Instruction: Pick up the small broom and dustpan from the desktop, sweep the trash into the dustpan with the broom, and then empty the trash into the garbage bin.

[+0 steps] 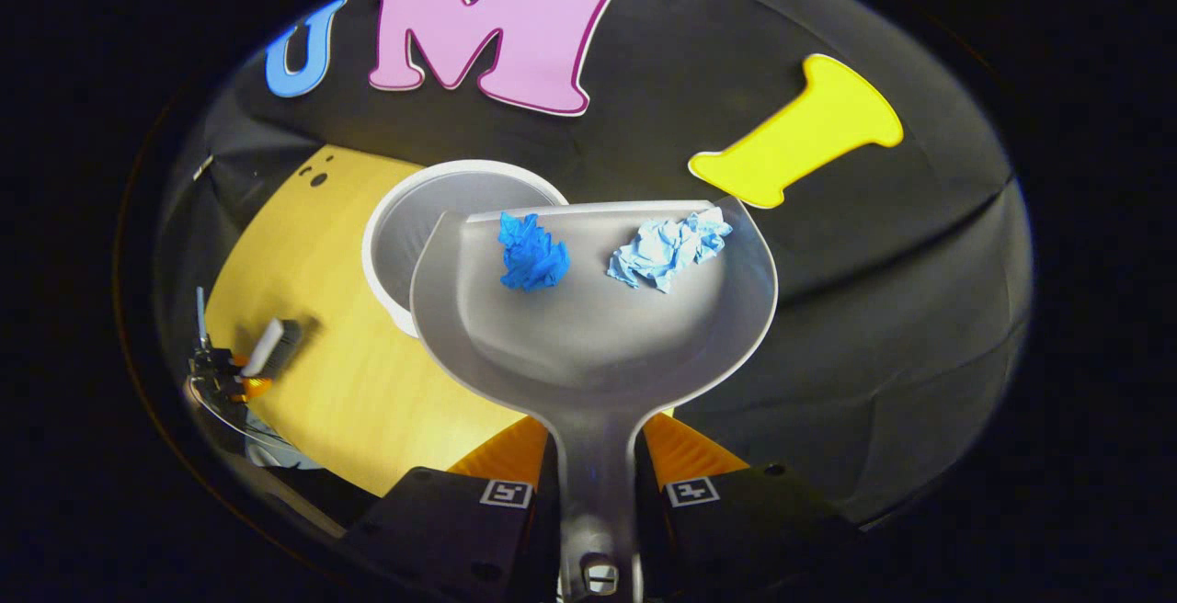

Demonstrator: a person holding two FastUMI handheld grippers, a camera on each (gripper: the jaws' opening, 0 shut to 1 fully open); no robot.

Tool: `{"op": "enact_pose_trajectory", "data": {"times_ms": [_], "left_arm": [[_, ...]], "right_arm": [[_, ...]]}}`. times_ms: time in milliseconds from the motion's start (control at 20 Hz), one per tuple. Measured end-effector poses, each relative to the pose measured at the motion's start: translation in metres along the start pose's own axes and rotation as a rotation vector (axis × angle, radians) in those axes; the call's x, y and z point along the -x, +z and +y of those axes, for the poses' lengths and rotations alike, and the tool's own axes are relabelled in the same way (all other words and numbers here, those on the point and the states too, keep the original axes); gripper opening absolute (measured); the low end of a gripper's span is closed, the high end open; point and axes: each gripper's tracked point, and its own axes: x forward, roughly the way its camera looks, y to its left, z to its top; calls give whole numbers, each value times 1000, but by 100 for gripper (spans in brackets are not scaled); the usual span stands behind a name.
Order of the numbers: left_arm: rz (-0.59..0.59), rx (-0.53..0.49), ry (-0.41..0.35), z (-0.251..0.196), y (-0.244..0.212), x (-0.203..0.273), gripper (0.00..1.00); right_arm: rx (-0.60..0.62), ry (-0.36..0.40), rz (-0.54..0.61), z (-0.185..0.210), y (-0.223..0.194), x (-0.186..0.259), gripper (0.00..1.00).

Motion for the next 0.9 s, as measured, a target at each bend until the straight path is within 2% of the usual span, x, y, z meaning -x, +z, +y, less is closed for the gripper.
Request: {"op": "enact_pose_trajectory", "data": {"times_ms": [100, 150, 300, 450, 550, 700, 750, 800, 900], "left_arm": [[-8, 11, 2, 0, -4, 5, 22], [-11, 15, 2, -1, -7, 7, 25], [-17, 22, 5, 0, -13, 12, 25], [-23, 45, 12, 0, -18, 15, 27], [-28, 64, 17, 1, -21, 17, 25], [-36, 76, 29, 3, -24, 20, 25], [-38, 81, 32, 3, -25, 21, 22], [-40, 86, 35, 3, -27, 22, 25], [-42, 97, 41, 3, -29, 23, 25]], "right_arm": [[37, -4, 33, 3, 8, -8, 38], [64, -8, 50, 6, 10, -13, 38], [186, -61, 103, 4, 12, -24, 38], [249, -75, 145, 6, 17, -31, 38], [305, -94, 163, 5, 22, -35, 38], [424, -161, 179, -5, 35, -35, 38], [458, -179, 185, -10, 38, -33, 38], [486, -191, 189, -13, 43, -31, 38], [505, -191, 189, -13, 50, -28, 38]]}}
